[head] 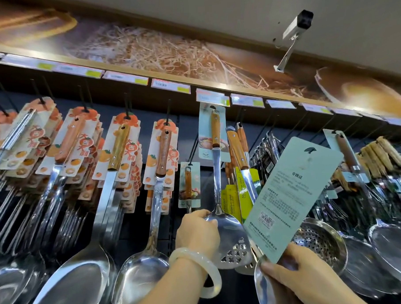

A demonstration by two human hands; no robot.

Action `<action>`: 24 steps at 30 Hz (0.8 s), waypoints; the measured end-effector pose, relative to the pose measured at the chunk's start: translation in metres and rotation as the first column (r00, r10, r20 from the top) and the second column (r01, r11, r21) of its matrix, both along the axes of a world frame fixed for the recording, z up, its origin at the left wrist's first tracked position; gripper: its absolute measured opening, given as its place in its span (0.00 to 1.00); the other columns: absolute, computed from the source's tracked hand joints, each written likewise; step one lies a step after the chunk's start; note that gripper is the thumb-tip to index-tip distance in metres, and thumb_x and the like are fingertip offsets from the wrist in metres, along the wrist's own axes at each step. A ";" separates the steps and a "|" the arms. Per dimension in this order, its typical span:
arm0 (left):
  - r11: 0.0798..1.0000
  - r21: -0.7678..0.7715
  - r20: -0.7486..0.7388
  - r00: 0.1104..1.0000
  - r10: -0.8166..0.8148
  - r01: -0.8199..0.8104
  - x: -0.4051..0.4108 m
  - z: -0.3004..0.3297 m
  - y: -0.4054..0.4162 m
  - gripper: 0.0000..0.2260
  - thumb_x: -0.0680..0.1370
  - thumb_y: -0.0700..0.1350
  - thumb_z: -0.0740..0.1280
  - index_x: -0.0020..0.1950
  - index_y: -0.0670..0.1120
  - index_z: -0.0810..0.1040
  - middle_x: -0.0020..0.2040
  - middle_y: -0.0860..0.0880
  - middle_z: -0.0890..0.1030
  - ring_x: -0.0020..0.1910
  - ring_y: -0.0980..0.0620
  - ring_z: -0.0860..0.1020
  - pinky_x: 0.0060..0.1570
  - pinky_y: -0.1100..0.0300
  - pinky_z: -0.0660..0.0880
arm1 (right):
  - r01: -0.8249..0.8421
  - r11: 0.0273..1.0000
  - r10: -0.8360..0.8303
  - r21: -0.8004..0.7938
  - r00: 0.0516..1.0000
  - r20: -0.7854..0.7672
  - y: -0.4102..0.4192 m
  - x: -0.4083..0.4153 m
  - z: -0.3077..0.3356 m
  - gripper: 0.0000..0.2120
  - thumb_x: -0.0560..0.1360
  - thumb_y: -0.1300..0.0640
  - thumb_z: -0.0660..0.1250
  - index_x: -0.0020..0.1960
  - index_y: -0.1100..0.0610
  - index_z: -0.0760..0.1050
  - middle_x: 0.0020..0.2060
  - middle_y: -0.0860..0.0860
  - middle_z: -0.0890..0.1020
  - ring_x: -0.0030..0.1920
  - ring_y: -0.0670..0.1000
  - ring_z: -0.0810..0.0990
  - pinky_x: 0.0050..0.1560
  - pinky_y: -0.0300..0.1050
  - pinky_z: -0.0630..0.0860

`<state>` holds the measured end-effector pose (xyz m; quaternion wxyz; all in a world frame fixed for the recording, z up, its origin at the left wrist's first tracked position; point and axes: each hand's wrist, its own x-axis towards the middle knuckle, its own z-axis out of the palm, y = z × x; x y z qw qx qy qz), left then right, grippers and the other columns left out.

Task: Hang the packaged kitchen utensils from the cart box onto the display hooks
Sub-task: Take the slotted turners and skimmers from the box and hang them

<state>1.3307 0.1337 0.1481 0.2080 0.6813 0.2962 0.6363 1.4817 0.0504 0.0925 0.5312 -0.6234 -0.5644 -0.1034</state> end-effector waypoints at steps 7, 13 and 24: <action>1.000 -0.001 0.063 0.998 0.010 -0.010 0.003 -0.006 0.003 0.16 0.77 0.46 0.65 0.64 0.52 0.75 0.64 0.50 0.77 0.60 0.46 0.76 0.58 0.56 0.73 | 0.015 1.000 -0.016 0.024 1.000 0.025 -0.002 -0.002 0.002 0.12 0.67 0.39 0.69 0.49 0.39 0.76 0.48 0.38 0.83 0.52 0.41 0.79 0.60 0.49 0.74; 0.998 0.009 -0.005 0.998 0.064 -0.064 -0.002 -0.003 0.010 0.10 0.77 0.45 0.65 0.57 0.51 0.80 0.50 0.50 0.80 0.46 0.49 0.73 0.47 0.60 0.71 | 0.002 1.000 -0.003 0.015 0.999 0.033 -0.006 -0.003 0.006 0.08 0.69 0.43 0.69 0.47 0.37 0.74 0.49 0.34 0.81 0.53 0.38 0.78 0.62 0.47 0.73; 0.994 -0.047 -0.087 0.992 0.092 -0.096 0.001 -0.010 0.033 0.07 0.76 0.43 0.63 0.43 0.50 0.79 0.50 0.45 0.83 0.44 0.46 0.76 0.41 0.60 0.69 | 0.037 0.999 -0.038 0.031 0.998 0.058 0.006 -0.001 0.011 0.12 0.68 0.40 0.68 0.51 0.38 0.76 0.49 0.34 0.82 0.54 0.40 0.79 0.60 0.51 0.74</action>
